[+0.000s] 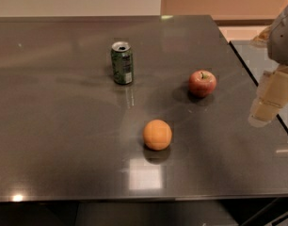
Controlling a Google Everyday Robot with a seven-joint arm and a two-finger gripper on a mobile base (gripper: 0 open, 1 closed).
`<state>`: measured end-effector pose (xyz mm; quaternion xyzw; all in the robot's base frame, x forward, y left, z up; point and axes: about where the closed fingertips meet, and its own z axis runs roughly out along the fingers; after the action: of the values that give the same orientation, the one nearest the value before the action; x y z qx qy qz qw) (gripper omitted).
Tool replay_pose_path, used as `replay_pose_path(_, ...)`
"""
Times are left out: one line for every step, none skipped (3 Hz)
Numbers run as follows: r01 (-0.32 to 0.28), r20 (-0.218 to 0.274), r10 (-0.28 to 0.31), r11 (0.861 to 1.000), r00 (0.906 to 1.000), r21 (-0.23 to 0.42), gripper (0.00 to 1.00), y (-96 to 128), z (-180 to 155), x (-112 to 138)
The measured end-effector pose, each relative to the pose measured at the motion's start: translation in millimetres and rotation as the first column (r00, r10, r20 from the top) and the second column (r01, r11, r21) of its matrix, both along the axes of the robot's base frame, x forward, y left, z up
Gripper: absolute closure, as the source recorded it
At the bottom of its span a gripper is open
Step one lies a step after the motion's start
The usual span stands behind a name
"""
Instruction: Pick orange
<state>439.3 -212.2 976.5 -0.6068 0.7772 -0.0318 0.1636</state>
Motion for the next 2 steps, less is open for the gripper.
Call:
replay_pose_path(-0.059, 0.001, 0.059, 0.997, 0.9983, 0.051, 0.0, 20.4, -7.8, -0.9)
replay_pose_path(-0.162, -0.004, 0.164, 0.98, 0.9865, 0.115, 0.0, 57.7, -21.2, -7.4)
